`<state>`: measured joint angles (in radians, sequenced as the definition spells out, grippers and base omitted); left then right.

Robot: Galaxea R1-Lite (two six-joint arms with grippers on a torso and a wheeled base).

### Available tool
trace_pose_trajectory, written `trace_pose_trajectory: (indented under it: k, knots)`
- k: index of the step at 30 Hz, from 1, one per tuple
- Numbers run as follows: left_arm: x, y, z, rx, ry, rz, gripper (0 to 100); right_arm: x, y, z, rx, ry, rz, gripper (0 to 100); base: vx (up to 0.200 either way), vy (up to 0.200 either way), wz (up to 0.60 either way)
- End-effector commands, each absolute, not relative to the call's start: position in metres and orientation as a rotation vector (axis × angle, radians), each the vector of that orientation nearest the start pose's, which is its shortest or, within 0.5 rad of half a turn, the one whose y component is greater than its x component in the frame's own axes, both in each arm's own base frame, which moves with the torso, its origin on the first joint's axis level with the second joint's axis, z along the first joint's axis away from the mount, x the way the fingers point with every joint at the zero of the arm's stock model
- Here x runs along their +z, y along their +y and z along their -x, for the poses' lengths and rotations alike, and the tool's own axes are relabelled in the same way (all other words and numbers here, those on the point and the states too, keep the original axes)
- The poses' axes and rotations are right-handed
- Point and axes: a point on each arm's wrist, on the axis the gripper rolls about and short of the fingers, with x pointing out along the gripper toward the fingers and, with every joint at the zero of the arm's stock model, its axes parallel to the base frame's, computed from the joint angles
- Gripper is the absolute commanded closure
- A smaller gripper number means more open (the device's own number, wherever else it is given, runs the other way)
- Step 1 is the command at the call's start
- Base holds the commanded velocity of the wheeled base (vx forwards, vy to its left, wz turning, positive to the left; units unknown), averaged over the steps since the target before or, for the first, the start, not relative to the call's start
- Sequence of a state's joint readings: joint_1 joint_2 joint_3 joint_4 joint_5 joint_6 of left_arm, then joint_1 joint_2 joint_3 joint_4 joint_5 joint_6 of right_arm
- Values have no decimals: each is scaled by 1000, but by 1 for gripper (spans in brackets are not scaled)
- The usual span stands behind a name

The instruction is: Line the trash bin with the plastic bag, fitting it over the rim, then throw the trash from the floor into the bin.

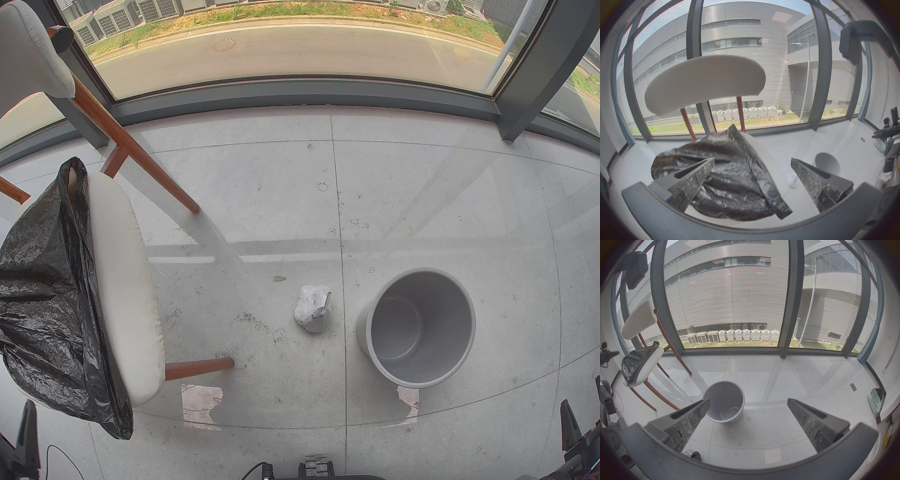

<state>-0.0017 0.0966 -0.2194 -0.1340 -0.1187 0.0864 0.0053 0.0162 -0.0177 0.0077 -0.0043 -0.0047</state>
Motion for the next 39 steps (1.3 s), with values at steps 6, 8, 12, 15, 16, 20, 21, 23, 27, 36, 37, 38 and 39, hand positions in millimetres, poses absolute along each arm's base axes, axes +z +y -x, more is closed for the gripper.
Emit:
trace_pose_trajectory:
  k: [6,8,12,15,16,20,21,23,27,36,37,38,39]
  knots:
    - [247,-4,-28,-173,92,95,0,75,0,22,2,17,5,0,0,0,0]
    - [254,-3,-43,-140,190,204,0,76,0,22,2,15,3,0,0,0,0]
    - [263,-3,-43,-110,323,224,0,76,0,22,2,15,3,0,0,0,0]
    - [259,-4,-40,-128,422,220,0,76,0,22,2,14,3,0,0,0,0]
    - [257,-4,-40,-139,441,213,0,76,0,22,0,15,3,0,0,0,0]
    - [247,-5,-54,-139,513,207,0,76,0,22,2,15,3,0,0,0,0]
    - [246,-5,-58,-137,527,208,0,76,0,22,2,14,3,0,0,0,0]
    - [246,-5,-65,-133,542,207,0,76,0,22,2,15,3,0,0,0,0]
    - [240,-5,-94,-124,587,182,0,76,0,22,0,14,2,0,0,0,0]
    - [233,-6,-131,-110,582,156,0,76,0,22,0,15,2,0,0,0,0]
    - [232,-6,-136,-109,581,156,0,76,0,22,0,15,2,0,0,0,0]
    - [231,-6,-142,-106,582,153,0,75,0,22,0,14,2,0,0,0,0]
    - [231,-6,-143,-105,582,153,0,76,0,22,0,15,2,0,0,0,0]
